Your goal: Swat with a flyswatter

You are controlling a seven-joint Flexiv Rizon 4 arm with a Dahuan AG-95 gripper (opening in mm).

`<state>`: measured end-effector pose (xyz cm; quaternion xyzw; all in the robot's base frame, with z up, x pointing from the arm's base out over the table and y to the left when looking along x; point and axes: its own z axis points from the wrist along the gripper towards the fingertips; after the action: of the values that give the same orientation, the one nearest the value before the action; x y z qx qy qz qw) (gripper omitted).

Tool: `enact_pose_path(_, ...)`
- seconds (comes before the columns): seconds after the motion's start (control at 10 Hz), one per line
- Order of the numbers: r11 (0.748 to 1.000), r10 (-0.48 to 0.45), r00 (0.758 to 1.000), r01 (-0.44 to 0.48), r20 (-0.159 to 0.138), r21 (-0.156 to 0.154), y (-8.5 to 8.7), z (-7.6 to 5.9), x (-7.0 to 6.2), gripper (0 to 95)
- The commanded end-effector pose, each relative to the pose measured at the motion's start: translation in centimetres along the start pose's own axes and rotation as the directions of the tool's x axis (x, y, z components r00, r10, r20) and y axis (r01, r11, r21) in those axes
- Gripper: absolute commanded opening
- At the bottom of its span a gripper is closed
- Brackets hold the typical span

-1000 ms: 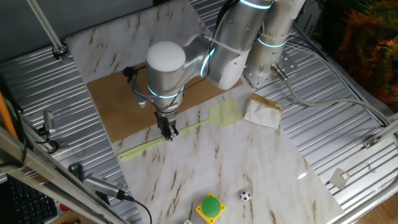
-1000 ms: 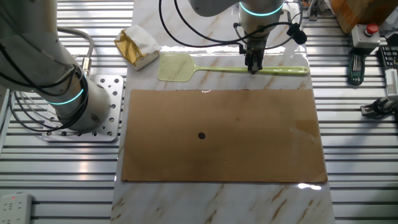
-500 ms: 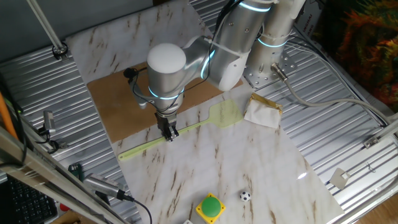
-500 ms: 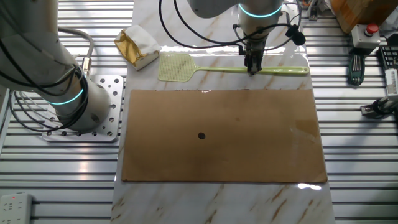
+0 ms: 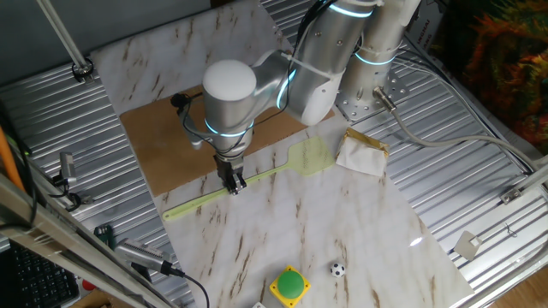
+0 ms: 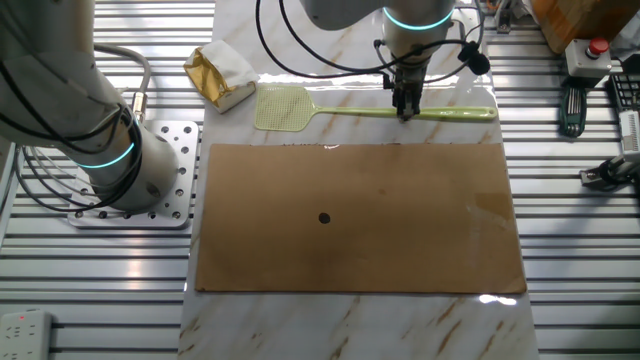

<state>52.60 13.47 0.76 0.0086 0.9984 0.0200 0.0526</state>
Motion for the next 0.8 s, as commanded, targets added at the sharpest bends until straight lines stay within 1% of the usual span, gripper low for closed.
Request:
enact_pose_path(0.1, 1.000, 0.001, 1.000, -0.001, -0.004, -0.003, 0.1, 0.1, 0.0, 0.0)
enact_pose_path(0.2, 1.000, -0.001, 1.000, 0.001, -0.003, 0.005, 0.1, 0.1, 0.0, 0.0)
enact_pose_path(0.3, 1.000, 0.001, 1.000, -0.001, -0.003, -0.001, 0.1, 0.1, 0.0, 0.0)
enact_pose_path(0.4, 1.000, 0.000, 1.000, 0.000, -0.003, 0.000, 0.1, 0.1, 0.0, 0.0)
enact_pose_path(0.5, 1.000, 0.005, 1.000, -0.005, -0.021, -0.002, 0.1, -0.2, -0.1, 0.0)
enact_pose_path(0.6, 1.000, 0.016, 1.000, -0.016, -0.023, -0.018, 0.2, -1.1, -0.5, 0.0)
enact_pose_path(0.7, 1.000, 0.009, 1.000, -0.009, -0.022, -0.004, 0.3, -1.6, -0.7, 0.0)
enact_pose_path(0.8, 1.000, 0.009, 1.000, -0.009, -0.025, -0.002, 0.5, -2.7, -1.4, 0.0)
